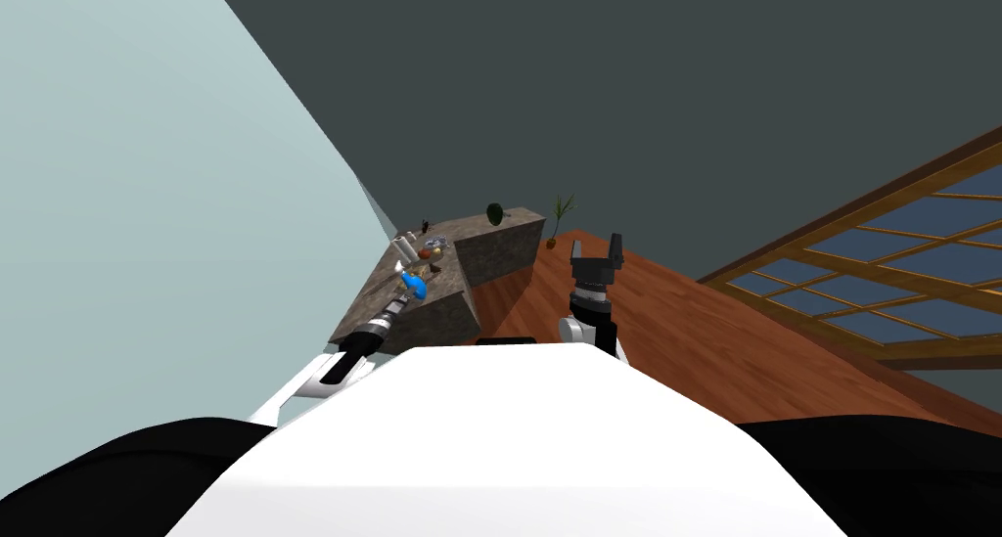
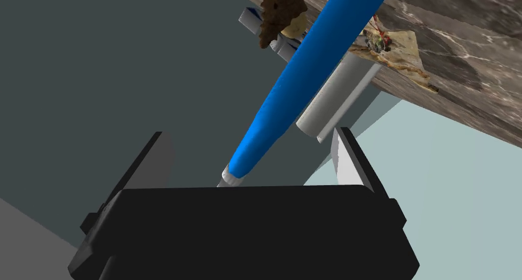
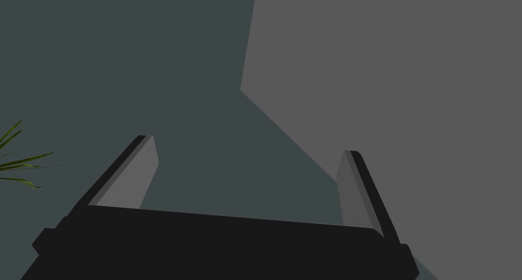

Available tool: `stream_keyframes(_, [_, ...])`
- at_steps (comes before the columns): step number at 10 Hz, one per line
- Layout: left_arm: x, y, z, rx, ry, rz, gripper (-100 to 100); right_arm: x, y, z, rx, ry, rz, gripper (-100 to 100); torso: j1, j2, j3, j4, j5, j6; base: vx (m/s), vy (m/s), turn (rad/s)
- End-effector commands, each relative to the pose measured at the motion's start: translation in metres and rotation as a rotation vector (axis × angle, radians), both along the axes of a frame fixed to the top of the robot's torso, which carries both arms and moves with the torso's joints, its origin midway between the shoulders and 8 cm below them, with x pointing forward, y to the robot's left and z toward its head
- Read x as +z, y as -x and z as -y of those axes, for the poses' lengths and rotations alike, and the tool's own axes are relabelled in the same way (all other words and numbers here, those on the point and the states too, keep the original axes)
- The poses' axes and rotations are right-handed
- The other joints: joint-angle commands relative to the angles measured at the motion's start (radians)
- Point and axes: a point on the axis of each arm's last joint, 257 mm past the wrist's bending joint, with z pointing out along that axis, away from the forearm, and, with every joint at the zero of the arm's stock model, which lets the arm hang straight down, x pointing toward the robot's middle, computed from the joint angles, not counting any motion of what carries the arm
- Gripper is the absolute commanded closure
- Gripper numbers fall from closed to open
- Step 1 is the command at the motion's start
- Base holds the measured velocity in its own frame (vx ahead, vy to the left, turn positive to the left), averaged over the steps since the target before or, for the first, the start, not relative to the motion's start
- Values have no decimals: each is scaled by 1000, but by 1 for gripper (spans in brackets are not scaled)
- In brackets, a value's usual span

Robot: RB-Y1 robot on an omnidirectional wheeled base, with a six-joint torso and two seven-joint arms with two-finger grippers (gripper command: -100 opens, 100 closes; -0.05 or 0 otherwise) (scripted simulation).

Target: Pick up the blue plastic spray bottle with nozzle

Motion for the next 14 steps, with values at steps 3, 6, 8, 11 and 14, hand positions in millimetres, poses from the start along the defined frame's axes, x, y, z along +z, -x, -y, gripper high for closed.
stream_keyframes(3, [-9, 10, -49, 44, -151, -108, -100, 0, 0, 0, 0, 0, 0, 0, 0, -1, 0, 0, 0, 0, 63, -104, -25])
stream_keyframes(6, [-10, 19, -92, 86, -279, -191, -100, 0, 0, 0, 0, 0, 0, 0, -1, 1, 1, 0, 0, 0, 45, -116, -23])
stream_keyframes(8, [-6, 24, -119, 114, -358, -237, -100, 0, 0, 0, 0, 0, 0, 0, -1, 0, 0, 0, 0, 0, 57, -103, -21])
stream_keyframes(11, [2, 29, -151, 147, -453, -288, -100, 0, 0, 0, 0, 0, 0, 0, 1, 0, 0, 0, 0, 0, 54, -85, -20])
stream_keyframes(14, [4, 30, -153, 149, -462, -293, 0, 0, 0, 0, 0, 0, 0, 0, 4, 3, 2, 1, 1, 0, 15, -29, -2])
